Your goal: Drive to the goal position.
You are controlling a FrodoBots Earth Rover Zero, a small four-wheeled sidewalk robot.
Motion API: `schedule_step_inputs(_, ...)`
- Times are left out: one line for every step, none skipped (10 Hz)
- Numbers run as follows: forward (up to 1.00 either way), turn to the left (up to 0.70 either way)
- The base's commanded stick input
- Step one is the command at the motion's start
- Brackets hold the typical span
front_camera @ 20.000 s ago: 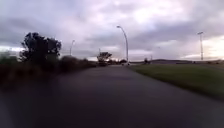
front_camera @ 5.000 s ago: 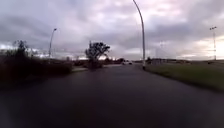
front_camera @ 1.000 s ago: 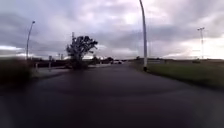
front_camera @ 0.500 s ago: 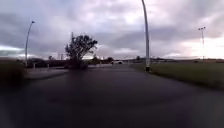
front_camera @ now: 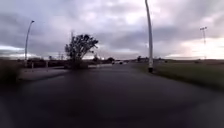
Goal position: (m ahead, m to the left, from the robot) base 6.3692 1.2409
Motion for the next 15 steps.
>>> schedule_step_inputs(0.7, -0.27)
schedule_step_inputs(0.7, -0.27)
schedule_step_inputs(0.7, -0.27)
schedule_step_inputs(0.7, -0.27)
schedule_step_inputs(0.7, -0.27)
schedule_step_inputs(0.7, -0.27)
schedule_step_inputs(0.7, -0.27)
schedule_step_inputs(0.7, -0.27)
schedule_step_inputs(0.7, -0.27)
schedule_step_inputs(0.7, -0.27)
schedule_step_inputs(0.7, -0.23)
schedule_step_inputs(0.7, -0.05)
schedule_step_inputs(0.7, 0.0)
schedule_step_inputs(0.7, 0.0)
schedule_step_inputs(0.7, 0.0)
